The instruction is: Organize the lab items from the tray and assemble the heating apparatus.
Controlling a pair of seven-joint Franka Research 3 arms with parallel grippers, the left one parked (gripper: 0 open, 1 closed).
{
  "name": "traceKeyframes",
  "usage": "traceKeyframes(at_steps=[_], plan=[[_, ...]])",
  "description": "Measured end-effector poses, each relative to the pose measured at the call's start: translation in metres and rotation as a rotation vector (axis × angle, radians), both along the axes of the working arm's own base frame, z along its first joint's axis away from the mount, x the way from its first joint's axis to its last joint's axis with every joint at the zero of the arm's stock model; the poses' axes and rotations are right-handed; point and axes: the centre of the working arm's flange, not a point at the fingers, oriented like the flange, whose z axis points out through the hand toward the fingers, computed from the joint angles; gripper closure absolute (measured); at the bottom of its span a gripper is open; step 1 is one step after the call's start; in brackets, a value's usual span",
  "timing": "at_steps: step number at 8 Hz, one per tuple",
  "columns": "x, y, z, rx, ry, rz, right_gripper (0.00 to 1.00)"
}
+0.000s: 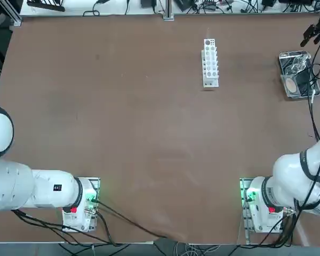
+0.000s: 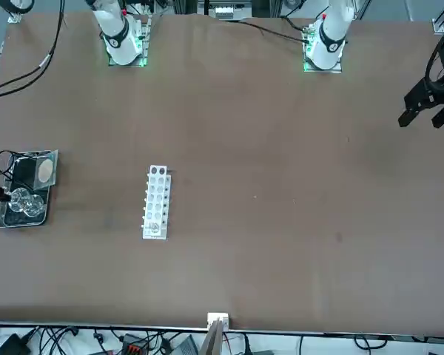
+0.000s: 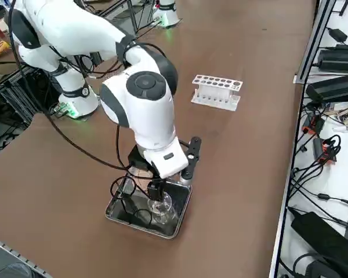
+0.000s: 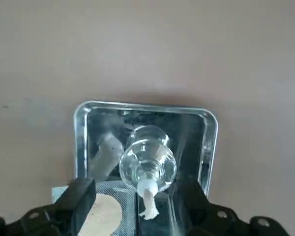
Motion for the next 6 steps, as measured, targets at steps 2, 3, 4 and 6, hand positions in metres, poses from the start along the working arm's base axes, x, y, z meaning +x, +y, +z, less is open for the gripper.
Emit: traceKeyframes(at_steps=[2,3,4,6], plan=[[-0.005,-0.007,-0.019,0.001,0.029,-0.004,0.01],[-0.009,-0.013,-0.03,0.003,0.044,-0.009,0.01],[-0.012,-0.017,-0.039,0.008,0.055,-0.013,0.01],[-0.014,-0.017,-0.051,0.015,0.072,-0.012,0.01]])
